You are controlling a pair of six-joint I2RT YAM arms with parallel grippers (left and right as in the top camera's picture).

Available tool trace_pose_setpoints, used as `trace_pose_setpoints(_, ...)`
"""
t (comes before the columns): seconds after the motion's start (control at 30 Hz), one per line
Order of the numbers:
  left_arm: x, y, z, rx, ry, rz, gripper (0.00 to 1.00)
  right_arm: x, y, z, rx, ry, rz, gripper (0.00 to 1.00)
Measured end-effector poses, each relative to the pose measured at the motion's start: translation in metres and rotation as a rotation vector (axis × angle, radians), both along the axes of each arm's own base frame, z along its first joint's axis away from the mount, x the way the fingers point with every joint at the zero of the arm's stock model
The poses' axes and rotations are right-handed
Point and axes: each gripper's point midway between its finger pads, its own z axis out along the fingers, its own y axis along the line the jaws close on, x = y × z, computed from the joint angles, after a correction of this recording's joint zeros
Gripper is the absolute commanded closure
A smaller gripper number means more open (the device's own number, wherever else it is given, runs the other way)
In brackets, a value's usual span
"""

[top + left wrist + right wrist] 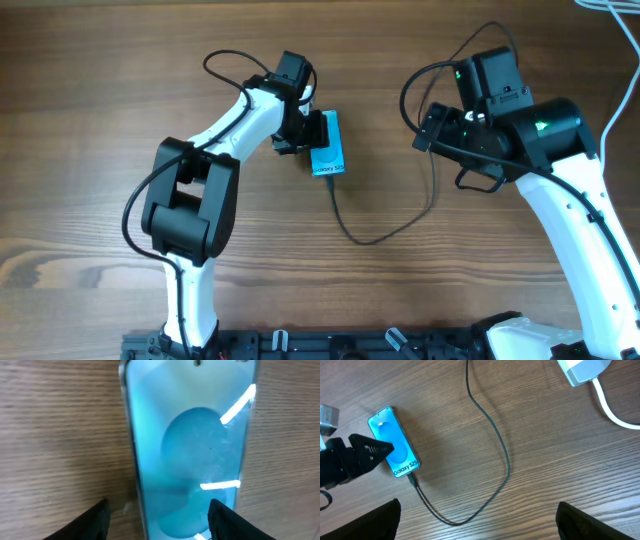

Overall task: Plug charger to phone and switch on socket
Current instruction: 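Lower the phone flat onto the table with the left gripper, then release the phone and move the right gripper toward the power strip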

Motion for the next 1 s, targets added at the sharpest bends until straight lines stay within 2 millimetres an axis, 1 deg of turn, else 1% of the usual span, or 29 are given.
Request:
trace_pose_setpoints(0.07,-0.006,0.008,0.001,0.035,0.018,0.006,0.37,0.001,0.0,0.001,0.002,-0.005,0.0,0.0)
trace_pose_setpoints(0.1,-0.008,0.011,0.008,0.044,0.021,0.009,0.37,0.003,0.001,0.001,0.005,-0.015,0.0,0.0)
trace_pose_setpoints(0.13,-0.006,0.012,0.02,0.042,0.003,0.013,0.36,0.006,0.002,0.002,0.008,-0.024,0.0,0.0)
trace_pose_setpoints(0.17,-0.002,0.013,0.04,0.031,-0.036,0.018,0.24,0.008,0.003,0.002,0.011,-0.034,0.0,0.0)
trace_pose_setpoints(0.2,0.005,0.013,0.07,0.009,-0.1,0.025,0.0,0.009,0.003,0.0,0.011,-0.035,0.0,0.0)
trace_pose_setpoints(0.23,0.008,0.015,0.103,-0.013,-0.166,0.032,0.0,0.008,0.002,-0.006,0.006,-0.02,0.0,0.0)
trace_pose_setpoints(0.27,0.005,0.019,0.149,-0.041,-0.253,0.037,0.0,0.006,0.002,-0.014,-0.001,0.004,0.0,0.0)
trace_pose_setpoints(0.33,-0.008,0.027,0.207,-0.078,-0.354,0.048,0.0,0.003,0.001,-0.03,-0.017,0.052,0.0,0.0)
trace_pose_setpoints(0.37,-0.012,0.029,0.217,-0.083,-0.369,0.049,0.0,0.002,0.001,-0.039,-0.022,0.08,0.001,0.0)
trace_pose_setpoints(0.4,-0.027,0.035,0.231,-0.08,-0.367,0.048,0.0,0.002,0.002,-0.044,-0.021,0.094,0.003,0.0)
trace_pose_setpoints(0.43,-0.041,0.039,0.229,-0.063,-0.32,0.047,0.0,0.004,0.005,-0.049,-0.015,0.105,0.006,0.0)
trace_pose_setpoints(0.47,-0.053,0.044,0.22,-0.037,-0.256,0.046,0.0,0.007,0.007,-0.052,-0.008,0.109,0.008,0.0)
trace_pose_setpoints(0.53,-0.064,0.048,0.199,0.003,-0.161,0.044,0.0,0.015,0.011,-0.06,-0.003,0.113,0.01,0.0)
trace_pose_setpoints(0.57,-0.064,0.049,0.194,0.008,-0.149,0.044,0.0,0.018,0.013,-0.062,0.005,0.111,0.012,0.0)
trace_pose_setpoints(0.63,-0.064,0.048,0.194,0.008,-0.147,0.044,0.0,0.026,0.019,-0.067,0.026,0.101,0.019,0.0)
trace_pose_setpoints(0.67,-0.064,0.048,0.194,0.008,-0.148,0.044,0.0,0.03,0.021,-0.068,0.03,0.093,0.019,0.0)
trace_pose_setpoints(0.7,-0.064,0.048,0.194,0.008,-0.147,0.044,0.0,0.038,0.022,-0.066,0.04,0.061,0.016,0.0)
trace_pose_setpoints(0.73,-0.064,0.048,0.194,0.008,-0.147,0.044,0.0,0.046,0.019,-0.063,0.048,0.032,0.004,0.0)
trace_pose_setpoints(0.77,-0.064,0.048,0.194,0.008,-0.147,0.044,0.0,0.049,0.012,-0.062,0.051,0.027,-0.017,0.0)
trace_pose_setpoints(0.83,-0.064,0.048,0.194,0.008,-0.148,0.044,0.0,0.06,-0.012,-0.05,0.059,0.009,-0.084,0.0)
trace_pose_setpoints(0.87,-0.064,0.048,0.194,0.008,-0.148,0.044,0.0,0.075,-0.041,-0.03,0.066,-0.051,-0.154,0.0)
trace_pose_setpoints(0.9,-0.064,0.048,0.194,0.009,-0.147,0.044,0.0,0.081,-0.059,-0.021,0.063,-0.08,-0.198,0.0)
trace_pose_setpoints(0.93,-0.064,0.049,0.194,0.011,-0.148,0.044,0.0,0.088,-0.086,-0.01,0.06,-0.117,-0.265,0.0)
trace_pose_setpoints(0.97,-0.064,0.049,0.194,0.011,-0.148,0.044,0.0,0.09,-0.101,-0.007,0.057,-0.131,-0.302,0.0)
trace_pose_setpoints(1.0,-0.064,0.049,0.194,0.011,-0.148,0.044,0.0,0.092,-0.138,-0.003,0.065,-0.16,-0.394,0.0)
